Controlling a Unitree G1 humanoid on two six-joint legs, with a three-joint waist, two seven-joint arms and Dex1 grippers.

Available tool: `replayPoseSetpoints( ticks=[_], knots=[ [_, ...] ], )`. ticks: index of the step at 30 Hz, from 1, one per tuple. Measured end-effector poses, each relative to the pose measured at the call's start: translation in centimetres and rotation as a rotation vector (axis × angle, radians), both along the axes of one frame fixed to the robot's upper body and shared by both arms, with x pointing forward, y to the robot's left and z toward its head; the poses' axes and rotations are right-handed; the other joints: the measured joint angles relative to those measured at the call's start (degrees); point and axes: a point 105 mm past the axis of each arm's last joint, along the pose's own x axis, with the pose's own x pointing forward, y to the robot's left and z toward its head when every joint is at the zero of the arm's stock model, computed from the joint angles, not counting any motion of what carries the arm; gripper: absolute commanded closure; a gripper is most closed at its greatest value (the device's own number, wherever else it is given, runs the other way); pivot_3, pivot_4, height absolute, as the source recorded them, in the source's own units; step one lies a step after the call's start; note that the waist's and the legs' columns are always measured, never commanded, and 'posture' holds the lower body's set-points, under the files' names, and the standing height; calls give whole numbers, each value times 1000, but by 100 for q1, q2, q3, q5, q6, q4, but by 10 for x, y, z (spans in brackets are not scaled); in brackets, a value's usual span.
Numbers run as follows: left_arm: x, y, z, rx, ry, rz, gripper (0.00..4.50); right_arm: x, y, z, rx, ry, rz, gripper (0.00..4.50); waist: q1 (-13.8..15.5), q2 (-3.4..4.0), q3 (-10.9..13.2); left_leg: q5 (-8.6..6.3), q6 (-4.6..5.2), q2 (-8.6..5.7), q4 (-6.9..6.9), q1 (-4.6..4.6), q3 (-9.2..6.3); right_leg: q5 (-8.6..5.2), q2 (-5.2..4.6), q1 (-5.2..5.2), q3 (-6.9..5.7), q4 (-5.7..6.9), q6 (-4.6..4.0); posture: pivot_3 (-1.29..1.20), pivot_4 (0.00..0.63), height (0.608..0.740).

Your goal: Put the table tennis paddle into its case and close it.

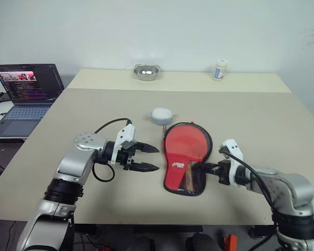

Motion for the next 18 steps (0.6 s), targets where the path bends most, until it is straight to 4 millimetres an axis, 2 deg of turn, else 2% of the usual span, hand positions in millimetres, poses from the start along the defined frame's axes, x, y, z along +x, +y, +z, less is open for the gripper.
replayPoseSetpoints(
  ticks=[3, 9, 18],
  knots=[
    [-3, -2, -1, 4, 8, -12, 1212, -15, -2, -1, -6, 13, -2, 4486, 0, 0, 0, 0, 0, 1, 0, 4, -1, 0, 3, 3, 0, 2, 1, 0, 150, 740],
    [-5, -6, -5, 9, 21, -30, 1212, -28, -2, -1, -16, 32, 5, 4486, -2, 0, 0, 0, 0, 1, -1, 4, 0, -1, 6, 4, 1, -2, 2, 0, 150, 740],
    [-6, -7, -6, 13, 25, -38, 1212, -40, -28, -2, -104, 70, 11, 4486, 0, -1, 0, 0, 1, -1, -1, 3, 0, -2, 6, 5, 1, -6, 3, 0, 150, 740]
  ],
)
